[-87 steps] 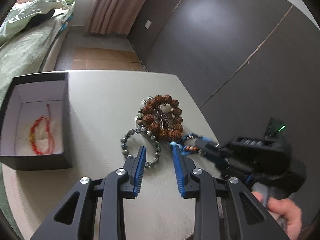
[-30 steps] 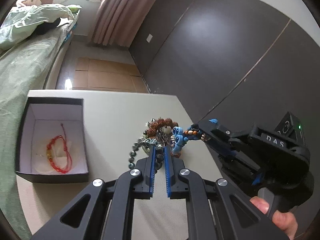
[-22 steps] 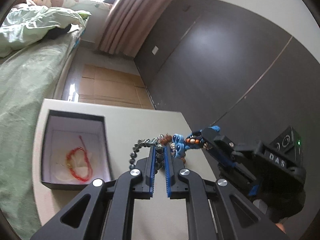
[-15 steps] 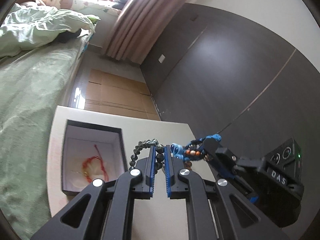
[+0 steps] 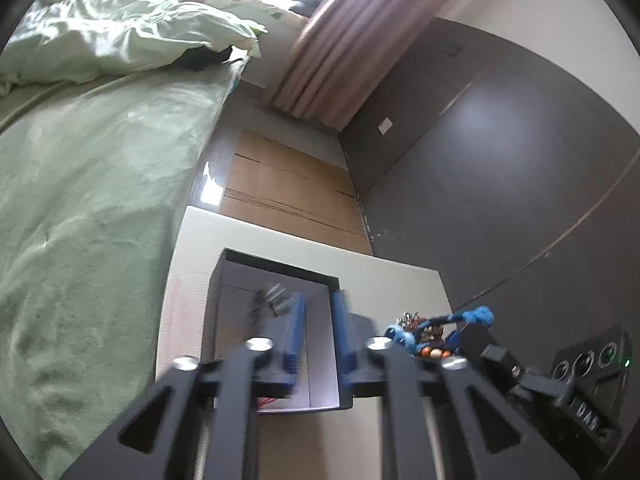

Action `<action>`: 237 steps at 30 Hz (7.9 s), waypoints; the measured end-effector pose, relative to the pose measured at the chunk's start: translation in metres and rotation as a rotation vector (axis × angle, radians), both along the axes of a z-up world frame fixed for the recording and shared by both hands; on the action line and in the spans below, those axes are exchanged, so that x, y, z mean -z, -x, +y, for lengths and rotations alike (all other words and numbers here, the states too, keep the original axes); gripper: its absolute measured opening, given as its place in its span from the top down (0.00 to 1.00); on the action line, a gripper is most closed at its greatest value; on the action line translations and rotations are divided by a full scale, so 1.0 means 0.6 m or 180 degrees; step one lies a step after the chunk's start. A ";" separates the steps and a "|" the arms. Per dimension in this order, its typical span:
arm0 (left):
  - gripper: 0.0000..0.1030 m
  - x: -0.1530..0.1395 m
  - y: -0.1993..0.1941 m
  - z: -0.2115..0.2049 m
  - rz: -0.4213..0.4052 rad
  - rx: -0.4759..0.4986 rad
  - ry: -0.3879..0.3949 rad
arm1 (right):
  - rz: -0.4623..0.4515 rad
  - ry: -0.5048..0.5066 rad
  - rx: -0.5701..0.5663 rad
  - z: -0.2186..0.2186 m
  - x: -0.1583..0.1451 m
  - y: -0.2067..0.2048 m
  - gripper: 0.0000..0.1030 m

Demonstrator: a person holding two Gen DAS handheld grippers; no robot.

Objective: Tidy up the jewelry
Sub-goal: 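Lower both bracelets into the black box and open both tools, then grasp the brown rudraksha bead bracelet with the right tool, then grasp the dark mixed-bead bracelet with the left tool while the right tool holds the rudraksha bracelet, then carry both held bracelets toward the black box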

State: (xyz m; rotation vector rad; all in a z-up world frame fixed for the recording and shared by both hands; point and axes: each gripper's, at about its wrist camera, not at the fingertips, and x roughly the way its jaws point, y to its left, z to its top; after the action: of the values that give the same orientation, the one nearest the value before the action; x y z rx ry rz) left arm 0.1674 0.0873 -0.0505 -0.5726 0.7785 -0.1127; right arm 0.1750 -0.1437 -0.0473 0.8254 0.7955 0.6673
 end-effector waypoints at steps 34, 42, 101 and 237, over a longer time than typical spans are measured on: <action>0.35 -0.015 0.012 -0.014 -0.0112 -0.0095 -0.0114 | 0.0616 0.0280 0.0537 -0.096 0.038 -0.020 0.48; 0.35 -0.011 0.019 -0.072 -0.0138 0.0116 -0.0153 | 0.0814 0.0274 0.0702 -0.141 0.059 -0.009 0.48; 0.57 0.084 -0.075 -0.221 0.0066 0.0786 -0.0128 | 0.0813 0.1028 0.1141 -0.210 0.058 -0.074 0.80; 0.45 -0.029 0.014 0.005 -0.0207 -0.0042 0.0034 | -0.0065 0.0169 0.0207 -0.066 -0.021 -0.016 0.80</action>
State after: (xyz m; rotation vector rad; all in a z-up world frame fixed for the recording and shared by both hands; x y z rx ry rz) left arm 0.1589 0.0905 -0.0332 -0.5815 0.7113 -0.1229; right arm 0.1849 -0.1834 -0.0346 0.7918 0.7618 0.5936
